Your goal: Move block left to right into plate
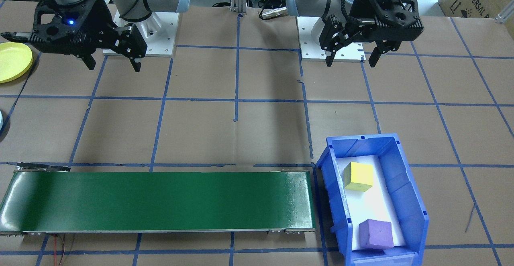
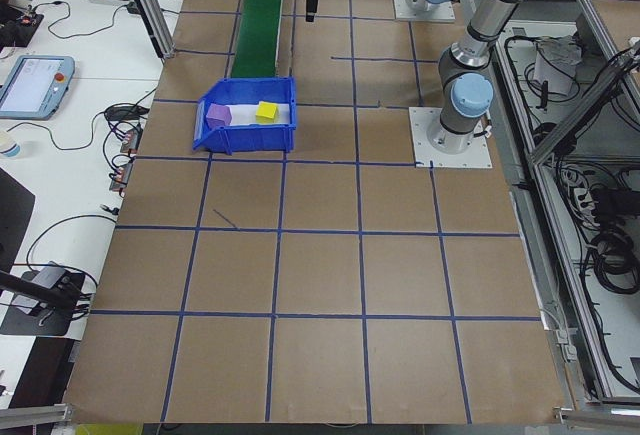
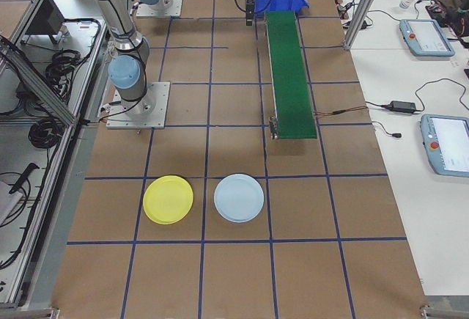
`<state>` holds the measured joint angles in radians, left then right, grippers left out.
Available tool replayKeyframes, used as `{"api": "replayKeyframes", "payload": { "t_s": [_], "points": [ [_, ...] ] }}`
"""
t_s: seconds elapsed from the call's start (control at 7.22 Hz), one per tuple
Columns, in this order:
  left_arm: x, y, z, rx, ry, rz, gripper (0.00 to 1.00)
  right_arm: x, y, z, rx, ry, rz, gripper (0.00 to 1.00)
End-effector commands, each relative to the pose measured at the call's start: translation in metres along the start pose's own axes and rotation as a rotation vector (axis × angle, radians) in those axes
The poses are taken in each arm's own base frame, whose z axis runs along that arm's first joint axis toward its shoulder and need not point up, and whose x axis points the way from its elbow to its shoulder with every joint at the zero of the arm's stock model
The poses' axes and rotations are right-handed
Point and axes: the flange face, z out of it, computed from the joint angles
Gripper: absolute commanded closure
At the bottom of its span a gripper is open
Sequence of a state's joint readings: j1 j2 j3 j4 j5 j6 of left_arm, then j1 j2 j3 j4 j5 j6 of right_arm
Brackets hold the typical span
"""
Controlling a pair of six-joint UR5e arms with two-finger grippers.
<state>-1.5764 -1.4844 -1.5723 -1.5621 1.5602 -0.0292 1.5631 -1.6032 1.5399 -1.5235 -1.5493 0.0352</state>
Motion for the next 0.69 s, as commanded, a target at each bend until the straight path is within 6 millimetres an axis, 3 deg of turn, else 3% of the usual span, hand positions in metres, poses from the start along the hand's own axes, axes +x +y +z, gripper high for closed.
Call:
{"api": "replayKeyframes", "payload": {
  "t_s": [0.0, 0.14, 0.28, 0.42, 0.55],
  "points": [
    [-0.003, -0.003, -0.006, 0.014, 0.006, 0.007, 0.00, 0.000, 0.000, 0.000, 0.001, 0.000, 0.000, 0.00],
    [-0.029, -0.067, 0.061, -0.069, 0.068, 0.004, 0.00, 0.000, 0.000, 0.000, 0.001, 0.002, 0.000, 0.00],
    [-0.036, -0.108, 0.102, -0.064, 0.067, 0.060, 0.00, 0.000, 0.000, 0.000, 0.001, 0.002, 0.000, 0.00],
    [-0.048, -0.128, 0.141, -0.071, 0.066, 0.092, 0.00, 0.001, 0.000, 0.000, 0.001, 0.002, 0.002, 0.00],
    [-0.085, -0.140, 0.172, -0.090, 0.069, 0.047, 0.00, 0.001, 0.000, 0.000, 0.001, 0.002, 0.002, 0.00]
  ]
}}
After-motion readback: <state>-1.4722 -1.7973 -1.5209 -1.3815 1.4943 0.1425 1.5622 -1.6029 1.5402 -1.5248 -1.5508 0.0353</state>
